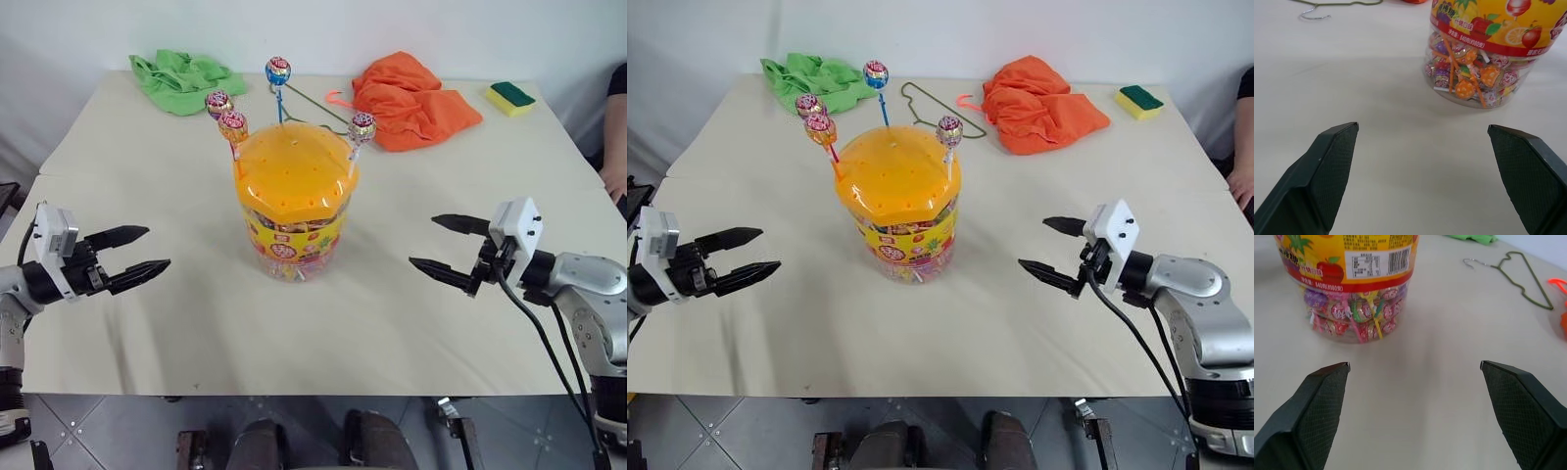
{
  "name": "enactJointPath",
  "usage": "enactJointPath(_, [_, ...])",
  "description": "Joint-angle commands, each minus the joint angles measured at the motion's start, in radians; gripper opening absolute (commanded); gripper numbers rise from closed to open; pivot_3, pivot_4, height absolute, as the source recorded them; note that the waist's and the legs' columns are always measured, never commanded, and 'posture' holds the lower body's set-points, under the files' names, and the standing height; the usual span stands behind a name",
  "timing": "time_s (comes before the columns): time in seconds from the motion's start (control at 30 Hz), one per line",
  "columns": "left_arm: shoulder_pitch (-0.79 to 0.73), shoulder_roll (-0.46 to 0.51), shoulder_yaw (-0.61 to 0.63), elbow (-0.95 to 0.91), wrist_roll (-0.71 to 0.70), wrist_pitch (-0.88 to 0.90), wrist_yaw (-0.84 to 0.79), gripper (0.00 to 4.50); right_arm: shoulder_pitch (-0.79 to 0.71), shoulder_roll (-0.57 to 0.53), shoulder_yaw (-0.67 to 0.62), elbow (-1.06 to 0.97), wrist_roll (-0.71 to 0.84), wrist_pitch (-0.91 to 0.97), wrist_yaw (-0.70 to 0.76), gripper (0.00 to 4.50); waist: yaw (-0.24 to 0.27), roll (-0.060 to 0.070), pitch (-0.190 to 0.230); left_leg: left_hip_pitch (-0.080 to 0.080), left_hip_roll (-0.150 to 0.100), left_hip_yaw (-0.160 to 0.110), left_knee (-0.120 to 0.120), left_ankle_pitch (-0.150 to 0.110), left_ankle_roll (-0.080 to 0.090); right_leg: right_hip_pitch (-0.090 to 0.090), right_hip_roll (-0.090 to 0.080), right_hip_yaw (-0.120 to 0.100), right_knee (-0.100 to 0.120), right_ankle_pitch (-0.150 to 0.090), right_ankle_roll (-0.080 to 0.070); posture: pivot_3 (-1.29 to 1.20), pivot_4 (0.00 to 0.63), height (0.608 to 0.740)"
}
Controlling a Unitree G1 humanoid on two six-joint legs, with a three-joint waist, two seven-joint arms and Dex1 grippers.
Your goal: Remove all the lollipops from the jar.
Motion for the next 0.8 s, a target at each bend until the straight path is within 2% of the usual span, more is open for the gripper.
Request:
enactJointPath(0.03, [0.014,0.028,0.032,-0.03,0.0,-0.023,0.013,4.5,-0.019,0.007,-0.009,0.011,-0.01,-0.041,0.002,4.47,0.0,0.0,0.0,0.0,0.0,0.0,0.0,0.0,0.0,0.0,0.0,0.0,0.0,0.0,0.0,0.0,0.15,0.74])
enactJointPath(0.13, [0.011,0.022,0.04,-0.042,-0.002,-0.011,0.048,4.5,-0.031,0.013,-0.001,0.028,-0.017,-0.048,0.002,4.47,0.0,0.0,0.0,0.0,0.0,0.0,0.0,0.0,0.0,0.0,0.0,0.0,0.0,0.0,0.0,0.0,0.15,0.74])
enactJointPath(0.33, [0.075,0.035,0.089,-0.194,-0.067,0.099,0.076,4.5,-0.071,0.02,0.008,0.064,-0.015,-0.051,0.021,4.47,-0.002,0.0,0.0,0.0,0.0,0.0,0.001,0.0,0.0,0.0,0.0,0.0,0.001,0.0,0.0,0.0,0.15,0.74])
enactJointPath(0.5, [0.127,0.062,0.149,-0.382,-0.125,0.184,0.106,4.5,-0.131,0.028,0.004,0.041,0.078,0.044,0.063,4.47,-0.002,0.0,0.0,-0.001,0.001,-0.001,0.001,0.0,0.0,-0.001,0.0,0.0,0.001,0.0,0.0,0.0,0.15,0.74])
enactJointPath(0.63, [0.167,0.031,0.204,-0.561,-0.238,0.201,0.089,4.5,-0.167,0.05,0.01,-0.04,0.182,0.111,0.093,4.47,-0.001,0.0,0.0,-0.002,0.001,-0.004,0.001,0.0,0.0,-0.001,0.0,0.001,0.001,0.0,0.0,0.0,0.15,0.74])
enactJointPath(0.8, [0.156,0.012,0.221,-0.653,-0.322,0.227,0.139,4.5,-0.173,0.031,-0.001,-0.108,0.247,0.148,0.13,4.47,0.001,0.0,0.0,-0.006,0.001,-0.007,0.006,0.0,0.0,-0.001,0.0,-0.001,0.002,0.0,0.0,0.0,0.15,0.74])
